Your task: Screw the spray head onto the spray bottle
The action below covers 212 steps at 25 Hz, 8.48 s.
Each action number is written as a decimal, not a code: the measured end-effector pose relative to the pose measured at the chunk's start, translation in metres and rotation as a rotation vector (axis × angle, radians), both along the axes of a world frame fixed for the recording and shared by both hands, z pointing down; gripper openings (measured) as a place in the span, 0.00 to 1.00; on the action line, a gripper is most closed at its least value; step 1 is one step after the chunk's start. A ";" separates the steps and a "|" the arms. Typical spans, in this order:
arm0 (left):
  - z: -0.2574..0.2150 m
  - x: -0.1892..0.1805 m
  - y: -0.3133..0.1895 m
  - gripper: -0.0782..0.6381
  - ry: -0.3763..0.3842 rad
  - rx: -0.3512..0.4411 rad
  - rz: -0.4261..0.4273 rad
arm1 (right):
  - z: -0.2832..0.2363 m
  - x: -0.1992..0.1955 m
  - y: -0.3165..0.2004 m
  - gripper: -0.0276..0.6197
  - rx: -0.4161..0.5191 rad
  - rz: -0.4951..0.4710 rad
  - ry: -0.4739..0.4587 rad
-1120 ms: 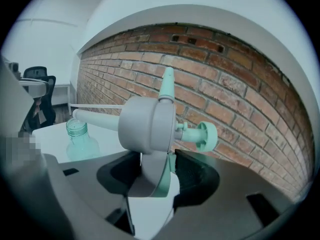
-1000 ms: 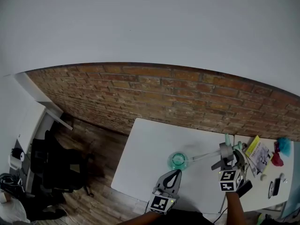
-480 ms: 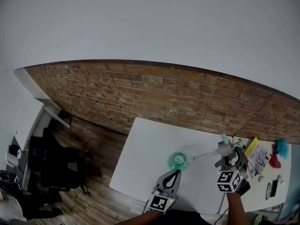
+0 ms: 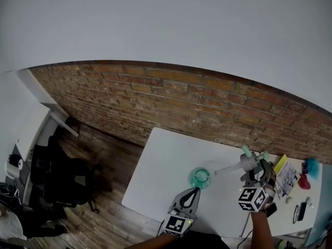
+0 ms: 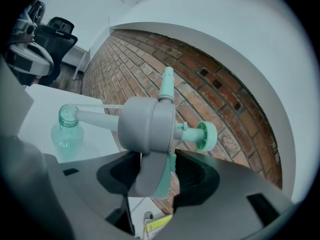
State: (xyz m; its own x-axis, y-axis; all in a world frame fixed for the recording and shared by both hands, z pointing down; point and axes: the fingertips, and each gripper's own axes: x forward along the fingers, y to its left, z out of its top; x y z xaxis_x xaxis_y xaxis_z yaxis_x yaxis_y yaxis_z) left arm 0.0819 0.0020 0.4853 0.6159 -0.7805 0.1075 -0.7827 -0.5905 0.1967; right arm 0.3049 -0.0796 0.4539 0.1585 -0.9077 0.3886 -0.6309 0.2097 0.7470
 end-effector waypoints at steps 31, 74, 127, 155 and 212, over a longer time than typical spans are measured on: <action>0.003 -0.012 0.000 0.11 -0.034 0.037 -0.024 | -0.002 -0.069 -0.021 0.38 0.011 -0.178 0.239; 0.034 -0.049 -0.009 0.11 0.000 -0.045 -0.050 | 0.103 -0.166 -0.005 0.38 0.030 -0.387 0.604; 0.059 -0.028 0.009 0.11 -0.038 -0.065 -0.041 | 0.122 -0.155 0.048 0.58 -0.225 -0.448 0.346; 0.138 0.013 0.003 0.55 -0.131 0.022 0.318 | 0.086 -0.130 0.061 0.57 -0.506 -0.592 -0.369; 0.166 0.043 -0.028 0.55 -0.251 -0.016 0.356 | 0.074 -0.183 0.072 0.44 -0.594 -0.550 -0.474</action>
State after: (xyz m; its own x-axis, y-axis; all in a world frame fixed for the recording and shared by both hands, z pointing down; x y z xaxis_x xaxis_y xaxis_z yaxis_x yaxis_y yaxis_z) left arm 0.1250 -0.0263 0.6515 0.7994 -0.5210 0.2992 -0.5555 -0.8306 0.0377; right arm 0.1220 -0.0078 0.5276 -0.5277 -0.4397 0.7268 -0.5404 0.8339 0.1121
